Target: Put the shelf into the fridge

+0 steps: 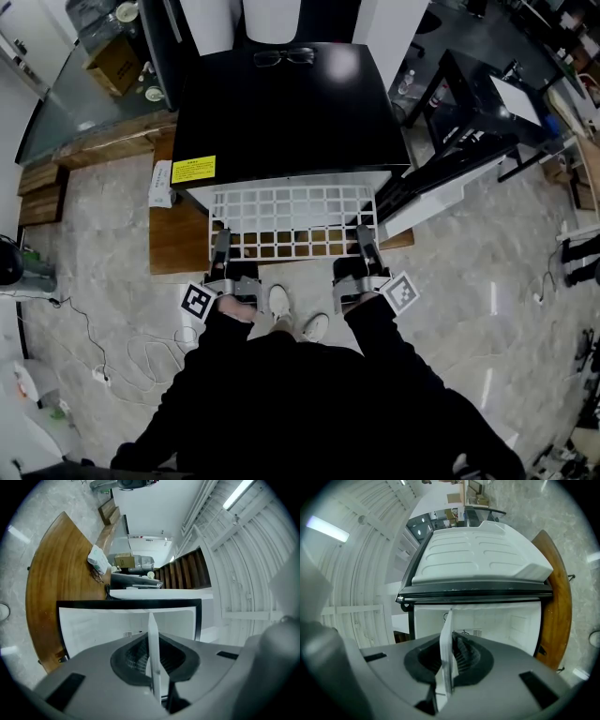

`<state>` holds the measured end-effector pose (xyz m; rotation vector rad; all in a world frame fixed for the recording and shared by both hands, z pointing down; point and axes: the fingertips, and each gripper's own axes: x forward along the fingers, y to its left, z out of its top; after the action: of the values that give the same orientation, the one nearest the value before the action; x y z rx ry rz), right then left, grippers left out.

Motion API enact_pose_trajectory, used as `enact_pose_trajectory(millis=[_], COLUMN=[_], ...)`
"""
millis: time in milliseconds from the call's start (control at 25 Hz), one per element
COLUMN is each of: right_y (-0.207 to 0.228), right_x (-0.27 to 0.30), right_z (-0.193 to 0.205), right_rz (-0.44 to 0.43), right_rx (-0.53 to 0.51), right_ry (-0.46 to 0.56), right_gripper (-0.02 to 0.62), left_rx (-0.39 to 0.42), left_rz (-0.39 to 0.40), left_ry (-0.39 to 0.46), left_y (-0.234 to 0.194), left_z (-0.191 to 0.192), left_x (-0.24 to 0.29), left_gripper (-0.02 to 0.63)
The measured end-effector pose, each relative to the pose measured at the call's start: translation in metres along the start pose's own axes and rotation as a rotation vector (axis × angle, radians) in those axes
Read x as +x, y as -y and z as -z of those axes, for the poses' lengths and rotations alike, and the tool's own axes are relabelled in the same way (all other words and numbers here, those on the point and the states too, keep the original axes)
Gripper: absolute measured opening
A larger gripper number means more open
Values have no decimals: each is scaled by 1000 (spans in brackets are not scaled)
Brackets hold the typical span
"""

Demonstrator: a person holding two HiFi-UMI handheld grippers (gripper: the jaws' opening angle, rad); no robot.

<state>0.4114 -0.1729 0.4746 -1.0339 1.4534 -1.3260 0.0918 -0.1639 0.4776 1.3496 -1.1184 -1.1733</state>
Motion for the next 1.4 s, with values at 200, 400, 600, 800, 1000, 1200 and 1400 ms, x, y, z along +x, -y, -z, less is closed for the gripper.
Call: enact_pose_trajectory(millis=[200, 400, 600, 800, 1000, 1200, 1400], right_y=[-2, 1, 7, 9, 11, 12, 16], right_x=[-2, -5, -3, 6, 33, 41, 60], right_z=[0, 0, -1, -6, -12, -14, -14], right_rz=[16, 37, 45, 46, 44, 43, 36], right_rx=[10, 23, 11, 13, 18, 14, 4], right_ry=[10, 21, 15, 24, 44, 74, 89], right_gripper=[23, 23, 23, 23, 23, 23, 23], left_rx=[-1, 1, 5, -7, -6, -4, 1], left_rz=[-18, -25, -20, -21, -22, -9, 2], left_ry=[-9, -17, -26, -23, 1, 9, 21], left_y=[0, 1, 2, 3, -2, -2, -6], left_z=[0, 0, 0, 3, 2, 0, -7], left_x=[-1, 2, 2, 0, 14, 25, 43], left_gripper=[32, 32, 32, 32, 32, 32, 32])
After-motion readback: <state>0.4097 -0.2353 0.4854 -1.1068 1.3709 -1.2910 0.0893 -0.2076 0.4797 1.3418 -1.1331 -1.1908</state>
